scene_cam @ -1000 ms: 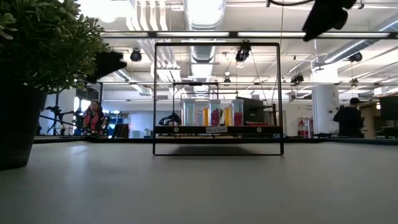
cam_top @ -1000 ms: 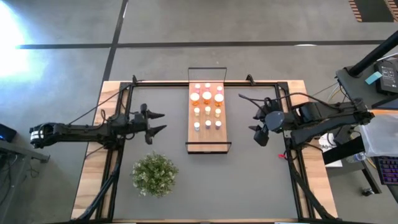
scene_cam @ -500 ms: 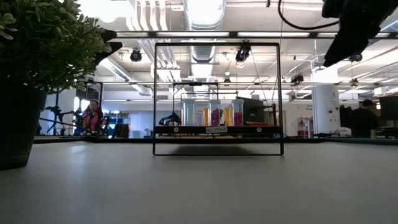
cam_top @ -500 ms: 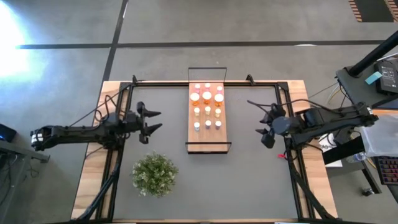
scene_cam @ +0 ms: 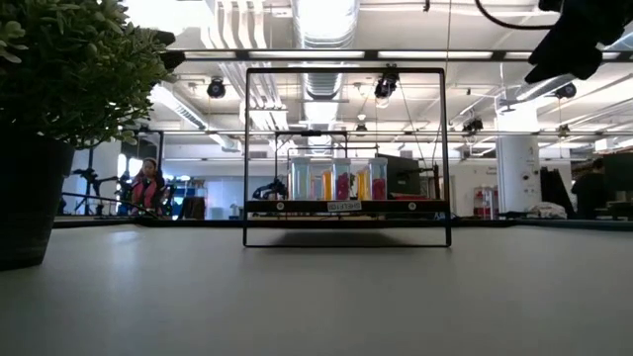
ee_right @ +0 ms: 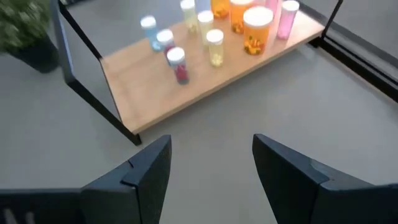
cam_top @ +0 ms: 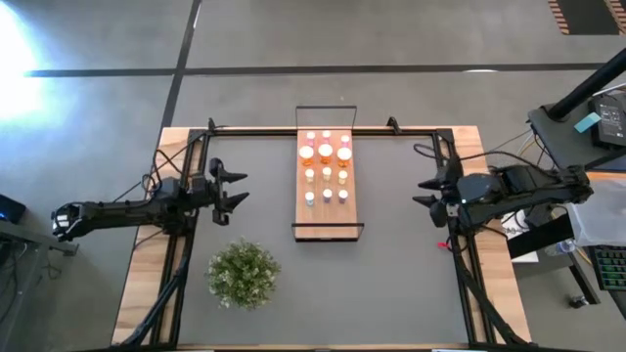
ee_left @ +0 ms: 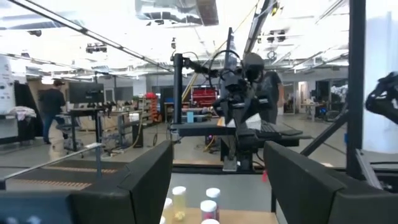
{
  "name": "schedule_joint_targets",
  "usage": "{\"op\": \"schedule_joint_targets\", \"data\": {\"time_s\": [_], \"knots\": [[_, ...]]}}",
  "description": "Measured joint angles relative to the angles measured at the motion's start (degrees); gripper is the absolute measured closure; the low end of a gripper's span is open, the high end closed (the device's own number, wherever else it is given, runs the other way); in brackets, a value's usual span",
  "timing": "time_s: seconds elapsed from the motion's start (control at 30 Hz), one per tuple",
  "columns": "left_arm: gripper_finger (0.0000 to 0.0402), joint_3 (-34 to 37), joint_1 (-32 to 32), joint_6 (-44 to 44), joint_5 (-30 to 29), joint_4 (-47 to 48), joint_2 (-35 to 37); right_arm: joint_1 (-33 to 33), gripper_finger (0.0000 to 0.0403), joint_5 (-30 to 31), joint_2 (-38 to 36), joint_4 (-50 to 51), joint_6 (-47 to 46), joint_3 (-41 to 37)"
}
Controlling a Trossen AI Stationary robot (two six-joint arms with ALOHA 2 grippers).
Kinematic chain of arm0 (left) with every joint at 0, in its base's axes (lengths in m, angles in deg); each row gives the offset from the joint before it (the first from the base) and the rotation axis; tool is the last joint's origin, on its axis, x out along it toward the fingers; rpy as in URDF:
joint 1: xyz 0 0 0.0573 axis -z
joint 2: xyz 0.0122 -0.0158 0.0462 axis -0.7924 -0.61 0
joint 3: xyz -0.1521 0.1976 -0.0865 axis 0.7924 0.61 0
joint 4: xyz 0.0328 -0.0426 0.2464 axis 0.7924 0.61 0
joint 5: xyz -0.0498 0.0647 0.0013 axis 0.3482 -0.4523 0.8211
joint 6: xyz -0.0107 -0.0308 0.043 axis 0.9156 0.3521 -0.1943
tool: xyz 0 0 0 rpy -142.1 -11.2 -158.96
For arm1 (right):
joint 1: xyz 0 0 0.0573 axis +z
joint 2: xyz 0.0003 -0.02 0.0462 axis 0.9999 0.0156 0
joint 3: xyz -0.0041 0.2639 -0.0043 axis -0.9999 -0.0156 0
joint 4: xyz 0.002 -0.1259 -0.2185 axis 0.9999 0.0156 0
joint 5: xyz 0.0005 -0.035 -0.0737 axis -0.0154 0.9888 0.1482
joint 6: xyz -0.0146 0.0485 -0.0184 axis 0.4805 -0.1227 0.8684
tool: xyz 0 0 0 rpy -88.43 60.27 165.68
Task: Pick and place medicine bottles onto shelf by color
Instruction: Return to Home Position
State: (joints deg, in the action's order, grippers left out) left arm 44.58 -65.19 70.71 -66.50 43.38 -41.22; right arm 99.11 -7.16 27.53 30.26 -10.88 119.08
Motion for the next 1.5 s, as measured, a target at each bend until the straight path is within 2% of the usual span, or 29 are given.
{"op": "schedule_joint_targets", "data": {"time_s": [0.23, 0.4, 1.0, 1.17, 1.23, 1.33, 1.4, 1.5], "knots": [[0.0166, -0.02, 0.0, -0.79, 2.26, 2.94, 0.15, -0.02, 0.0186, 0.02, -1.74, 0.0, -0.02, 0.04], [0.0166, 0.0, 0.0, -5.84, 2.83, 2.91, 0.69, -0.02, 0.0186, 0.0, -2.18, 0.02, 0.0, 0.0], [0.0166, -0.01, 0.0, -6.08, 2.74, 2.81, -0.33, -0.02, 0.0186, 0.02, -3.08, 0.02, 0.0, 0.0], [0.0166, 0.0, 0.01, -6.08, 2.71, 2.83, -1.16, -0.02, 0.0186, -0.86, -5.9, -0.02, -0.09, 0.0], [0.0166, -0.02, 0.0, -6.08, 2.7, 2.83, -1.53, -0.02, 0.0186, -0.83, -7.47, -0.42, -2.99, 0.0], [0.0166, 0.0, 0.0, -6.08, 2.68, 2.81, -2.02, 0.0, 0.0186, -0.62, -9.25, -0.68, -14.14, -0.12], [0.0166, -0.01, 0.02, -6.08, 2.64, 2.83, -2.48, 0.0, 0.0186, 3.05, -10.79, -2.59, -16.08, -1.05], [0.0166, 0.0, 0.02, -6.08, 2.46, 2.83, -3.17, -0.02, 0.0186, 14.77, -13.65, -13.92, -13.36, -5.91]]}}
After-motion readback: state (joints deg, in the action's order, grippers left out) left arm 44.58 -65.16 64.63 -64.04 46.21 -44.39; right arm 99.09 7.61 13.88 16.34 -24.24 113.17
